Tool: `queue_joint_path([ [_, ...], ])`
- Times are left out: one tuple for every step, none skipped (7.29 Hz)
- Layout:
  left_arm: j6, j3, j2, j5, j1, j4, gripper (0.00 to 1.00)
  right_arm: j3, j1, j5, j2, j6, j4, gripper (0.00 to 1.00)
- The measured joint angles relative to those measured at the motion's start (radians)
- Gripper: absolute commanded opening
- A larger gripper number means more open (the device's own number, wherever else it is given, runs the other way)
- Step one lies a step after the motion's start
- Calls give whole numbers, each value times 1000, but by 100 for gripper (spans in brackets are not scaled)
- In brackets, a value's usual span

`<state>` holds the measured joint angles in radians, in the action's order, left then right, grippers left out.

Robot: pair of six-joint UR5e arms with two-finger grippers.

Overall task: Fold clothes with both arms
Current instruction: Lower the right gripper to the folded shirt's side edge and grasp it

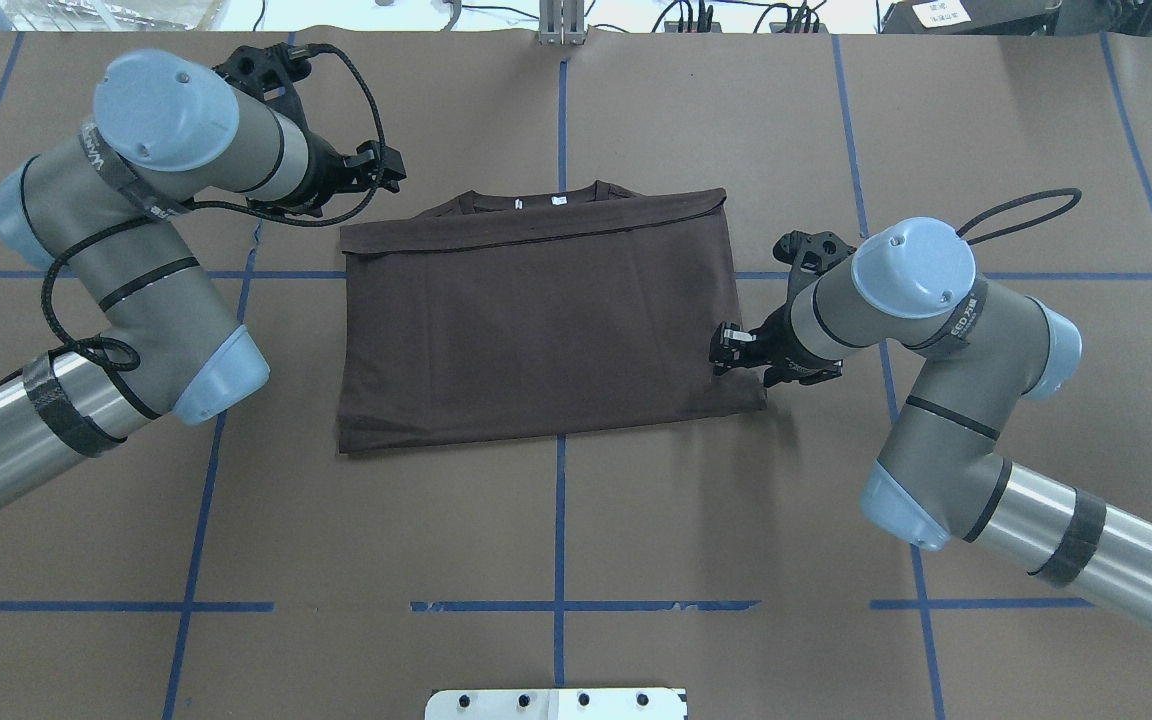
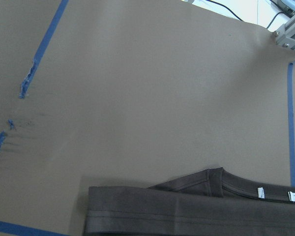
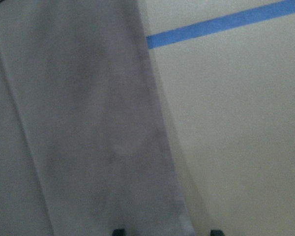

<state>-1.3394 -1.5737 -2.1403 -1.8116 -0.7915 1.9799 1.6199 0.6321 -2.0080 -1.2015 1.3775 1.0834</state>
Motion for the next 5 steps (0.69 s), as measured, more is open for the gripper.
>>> queue_joint_path([
  [0, -1, 0, 0, 0, -1, 99, 0, -1, 0, -1, 0, 1, 15],
  [0, -1, 0, 0, 0, -1, 99, 0, -1, 0, -1, 0, 1, 0],
  [0, -1, 0, 0, 0, 0, 99, 0, -1, 0, -2, -1, 1, 0],
  [-1, -1, 0, 0, 0, 0, 99, 2, -2, -3, -4, -5, 1, 0],
  [-2, 1, 0, 0, 0, 2, 99, 8, -1, -8, -7, -10, 0, 0],
])
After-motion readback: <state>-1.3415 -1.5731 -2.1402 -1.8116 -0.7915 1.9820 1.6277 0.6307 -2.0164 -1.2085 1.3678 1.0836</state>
